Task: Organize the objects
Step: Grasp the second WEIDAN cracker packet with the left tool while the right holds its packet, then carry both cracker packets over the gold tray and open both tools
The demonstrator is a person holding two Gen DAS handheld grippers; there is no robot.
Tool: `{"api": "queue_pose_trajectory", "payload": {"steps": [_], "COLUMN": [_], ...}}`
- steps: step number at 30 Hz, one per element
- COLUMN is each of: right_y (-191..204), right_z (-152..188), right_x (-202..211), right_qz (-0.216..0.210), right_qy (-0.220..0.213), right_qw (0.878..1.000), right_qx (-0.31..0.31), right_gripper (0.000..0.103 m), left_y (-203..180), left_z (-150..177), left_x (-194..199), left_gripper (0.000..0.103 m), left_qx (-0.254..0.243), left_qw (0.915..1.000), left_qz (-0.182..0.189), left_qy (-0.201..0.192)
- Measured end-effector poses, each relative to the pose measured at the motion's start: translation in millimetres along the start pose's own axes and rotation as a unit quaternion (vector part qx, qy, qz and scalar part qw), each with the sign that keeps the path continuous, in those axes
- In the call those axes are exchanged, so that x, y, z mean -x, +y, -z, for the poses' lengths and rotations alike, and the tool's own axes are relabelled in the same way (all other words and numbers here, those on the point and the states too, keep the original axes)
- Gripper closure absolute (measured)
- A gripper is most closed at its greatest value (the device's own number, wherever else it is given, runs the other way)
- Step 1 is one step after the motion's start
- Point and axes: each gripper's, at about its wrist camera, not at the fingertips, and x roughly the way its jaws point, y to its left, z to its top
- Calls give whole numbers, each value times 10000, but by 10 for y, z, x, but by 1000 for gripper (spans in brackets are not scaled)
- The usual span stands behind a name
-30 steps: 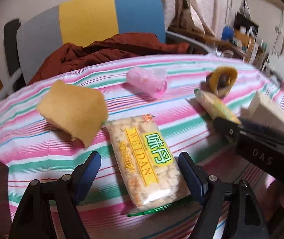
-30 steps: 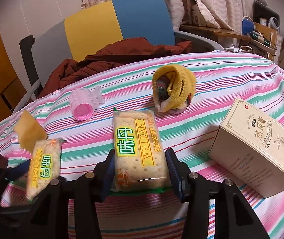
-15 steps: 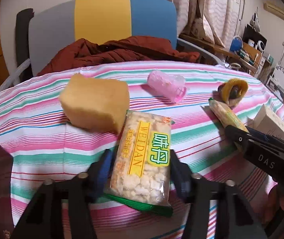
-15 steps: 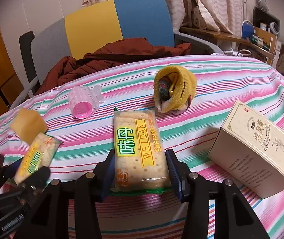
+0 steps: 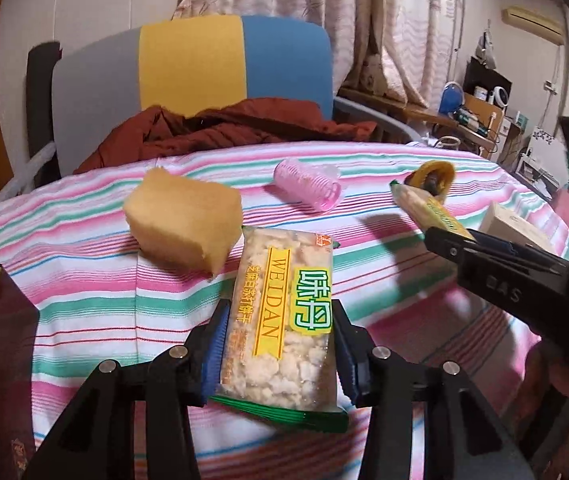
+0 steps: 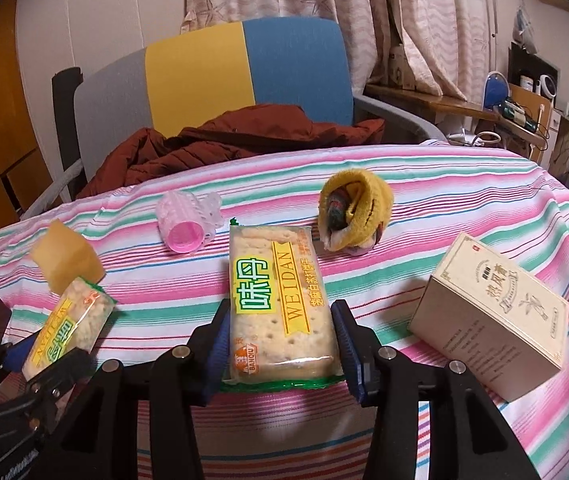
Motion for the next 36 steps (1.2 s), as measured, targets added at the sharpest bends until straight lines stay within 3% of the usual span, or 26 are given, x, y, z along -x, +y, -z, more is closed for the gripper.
{"api": "queue_pose_trajectory", "payload": {"steps": [5, 12, 18, 27, 36], "right_y": [67, 260, 267, 403, 767], "right_z": [38, 137, 267, 583, 639], "right_x": [143, 299, 472, 626, 870], "right_qz": [81, 42, -150, -516, -935], "right_qy": [-248, -339, -239, 132, 116], "right_qw": [9996, 9986, 9995, 9984, 9955], "right_qx": [97, 407, 137, -165, -95], "right_gripper": [54, 54, 54, 54, 54], "left_y": [-105, -44, -15, 152, 519], "left_z": [102, 199, 349, 523, 658], "left_x": [257, 435, 631, 900, 1523], "left_gripper": [56, 56, 56, 56, 56], "left_qx": [-271, -163, -180, 83, 602], "left_qw": [9989, 9983, 9977, 9979, 9916], "left_qz": [11, 32, 97, 372, 611], "left_qy": [-379, -554, -654, -531, -972]}}
